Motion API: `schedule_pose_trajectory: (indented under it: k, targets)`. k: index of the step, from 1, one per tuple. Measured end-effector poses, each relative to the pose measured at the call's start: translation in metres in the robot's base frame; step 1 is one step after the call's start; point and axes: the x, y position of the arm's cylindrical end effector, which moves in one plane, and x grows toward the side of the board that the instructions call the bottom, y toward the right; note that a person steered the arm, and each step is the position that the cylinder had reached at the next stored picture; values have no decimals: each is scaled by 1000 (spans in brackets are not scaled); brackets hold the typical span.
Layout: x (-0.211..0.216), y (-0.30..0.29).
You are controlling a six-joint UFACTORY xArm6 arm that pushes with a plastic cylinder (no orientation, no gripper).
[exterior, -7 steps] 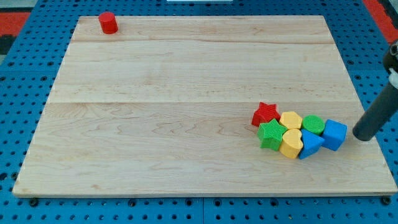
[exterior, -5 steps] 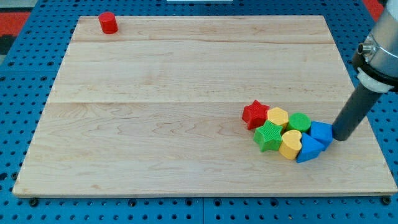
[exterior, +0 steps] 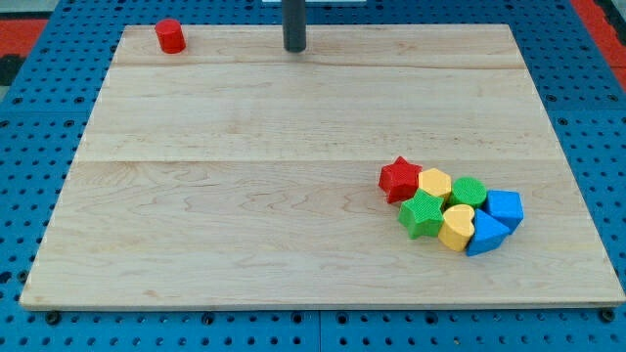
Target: Push the red circle into the red star
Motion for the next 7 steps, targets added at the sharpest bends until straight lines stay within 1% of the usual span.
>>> schedule_pose_trajectory:
  k: [1, 2, 3, 4, 5, 6, 7]
  targets:
    - [39, -60]
    - [28, -178]
    - [-24, -253]
    - [-84, -258]
    - [-84, -210]
    - [-48, -148]
    - [-13, -105]
